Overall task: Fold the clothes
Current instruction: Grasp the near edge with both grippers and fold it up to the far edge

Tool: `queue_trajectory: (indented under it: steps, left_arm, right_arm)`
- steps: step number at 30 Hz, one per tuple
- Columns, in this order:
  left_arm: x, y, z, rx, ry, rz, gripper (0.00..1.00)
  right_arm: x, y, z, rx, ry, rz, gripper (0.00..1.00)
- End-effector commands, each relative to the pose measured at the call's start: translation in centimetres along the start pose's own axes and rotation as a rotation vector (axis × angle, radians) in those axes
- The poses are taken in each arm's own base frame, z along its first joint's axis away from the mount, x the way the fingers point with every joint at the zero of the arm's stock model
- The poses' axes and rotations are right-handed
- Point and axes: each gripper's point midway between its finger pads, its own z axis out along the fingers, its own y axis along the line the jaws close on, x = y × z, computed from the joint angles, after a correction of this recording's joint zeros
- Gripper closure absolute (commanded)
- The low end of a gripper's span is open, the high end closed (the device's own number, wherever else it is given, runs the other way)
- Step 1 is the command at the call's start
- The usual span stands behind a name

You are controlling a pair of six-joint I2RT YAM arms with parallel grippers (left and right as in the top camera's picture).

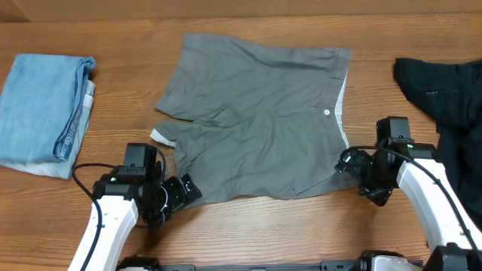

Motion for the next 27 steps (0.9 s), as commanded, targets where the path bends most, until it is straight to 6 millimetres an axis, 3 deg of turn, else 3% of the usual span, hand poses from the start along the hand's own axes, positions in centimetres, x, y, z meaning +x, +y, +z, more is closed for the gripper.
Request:
queue_trajectory:
  steps: [1, 5, 9, 12, 19, 21, 22, 23, 24, 25, 26, 27]
  left_arm:
    - [0.3, 1.0, 0.6, -0.036, 0.0, -0.072, 0.0]
    - [0.1, 1.2, 0.6, -0.047, -0.011, -0.088, 0.0]
    - [-0.6, 1.5, 0.6, -0.063, -0.047, -0.089, 0.05]
    - [-1.0, 1.5, 0.7, -0.063, -0.066, -0.084, 0.21]
    - [-1.2, 2.4, 3.5, -0.1, 0.002, -0.116, 0.25]
    - [-1.3, 2.6, 4.3, -0.113, 0.025, -0.125, 0.41]
    - [-1.3, 2.7, 4.6, -0.119, 0.034, -0.127, 0.53]
    - [-1.2, 2.8, 4.7, -0.123, 0.046, -0.096, 0.71]
    - [-1.1, 2.9, 4.7, -0.124, 0.049, -0.078, 0.82]
    - [-1.0, 2.9, 4.7, -0.125, 0.052, -0.074, 0.87]
    - [-1.0, 3.0, 4.7, -0.127, 0.055, -0.07, 0.94]
    - [-0.9, 3.0, 4.7, -0.128, 0.057, -0.054, 0.96]
  right_arm:
    - [-0.4, -0.2, 1.2, 0.013, 0.001, 0.012, 0.05]
    - [-0.5, -0.5, 3.0, 0.013, 0.002, 0.012, 0.07]
    - [-0.7, -0.4, 3.0, 0.008, -0.004, 0.011, 0.08]
    - [-1.1, -0.1, 3.0, -0.006, -0.023, 0.007, 0.11]
    - [-1.2, 0.1, 3.5, -0.024, -0.034, 0.006, 0.12]
    - [-1.3, 0.1, 3.8, -0.032, -0.044, 0.003, 0.18]
    - [-1.3, 0.1, 3.8, -0.032, -0.045, 0.0, 0.23]
    - [-1.3, 0.0, 3.8, -0.03, -0.042, -0.007, 0.29]
    - [-1.3, 0.0, 3.8, -0.029, -0.041, -0.007, 0.35]
    - [-1.2, 0.0, 3.8, -0.028, -0.039, -0.007, 0.43]
    - [-1.2, 0.0, 3.8, -0.028, -0.039, -0.007, 0.59]
    - [-1.2, 0.0, 3.8, -0.029, -0.04, -0.007, 0.62]
